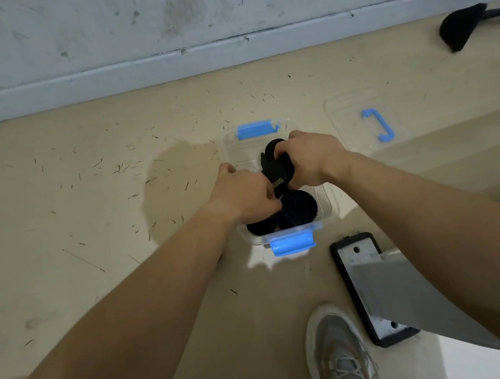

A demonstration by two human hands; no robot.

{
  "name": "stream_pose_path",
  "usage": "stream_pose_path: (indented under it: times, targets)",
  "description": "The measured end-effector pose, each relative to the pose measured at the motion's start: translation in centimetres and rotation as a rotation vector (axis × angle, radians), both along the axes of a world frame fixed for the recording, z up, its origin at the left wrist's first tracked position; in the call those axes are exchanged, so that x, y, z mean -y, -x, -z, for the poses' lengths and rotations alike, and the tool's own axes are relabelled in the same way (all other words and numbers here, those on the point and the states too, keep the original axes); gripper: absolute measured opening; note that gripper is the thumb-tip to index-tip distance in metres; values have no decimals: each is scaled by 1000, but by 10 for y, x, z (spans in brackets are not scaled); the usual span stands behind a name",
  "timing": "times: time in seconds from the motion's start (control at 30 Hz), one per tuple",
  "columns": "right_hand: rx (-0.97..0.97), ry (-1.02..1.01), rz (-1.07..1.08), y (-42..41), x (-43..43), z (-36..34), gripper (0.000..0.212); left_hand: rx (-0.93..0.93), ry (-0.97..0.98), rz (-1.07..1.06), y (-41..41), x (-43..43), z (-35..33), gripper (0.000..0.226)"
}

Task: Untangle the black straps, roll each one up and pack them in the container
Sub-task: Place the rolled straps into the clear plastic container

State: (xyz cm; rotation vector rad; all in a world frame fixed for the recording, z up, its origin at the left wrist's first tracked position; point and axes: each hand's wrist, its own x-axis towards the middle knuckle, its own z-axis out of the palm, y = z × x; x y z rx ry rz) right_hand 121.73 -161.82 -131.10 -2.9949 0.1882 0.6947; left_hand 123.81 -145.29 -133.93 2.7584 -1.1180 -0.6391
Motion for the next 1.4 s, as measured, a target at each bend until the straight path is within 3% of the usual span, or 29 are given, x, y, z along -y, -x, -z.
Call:
stream_pose_path:
  times: [0.13,0.3,0.37,0.47,0.63,0.8,0.97,1.1,1.2,1.27,1.4]
  targets:
    - [-6,-5,-2,0,1,0,54,-117,330,-363,-14,18,-3,31]
    - [29,113,-81,1,5,5,46,-589,393,-694,-32,56,7,41]
    - [31,146,-87,0,6,5,44,-745,450,-766,-36,59,18,30]
    - [-11,117,-17,-3,8,6,44,-784,567,-728,-37,59,26,14]
    - [-17,57,39,-1,7,9,49,-925,493,-624,-31,54,6,58]
    - [67,173,55,4,-7,11,58,-993,527,-728,-30,53,10,70]
    - [35,234,73,1,-21,11,39,-1075,676,-959,-24,44,15,61]
    - [-31,178,52,-6,-21,8,41,-1062,777,-1196,-9,46,20,44]
    - [-68,96,-26,-5,-7,8,41,-1092,747,-1161,-3,42,17,37]
    - [-84,96,-78,-3,-3,9,40,-1090,726,-1122,-4,43,18,45]
    - [-37,267,-172,2,-9,18,40,-1114,737,-1125,-8,43,18,49]
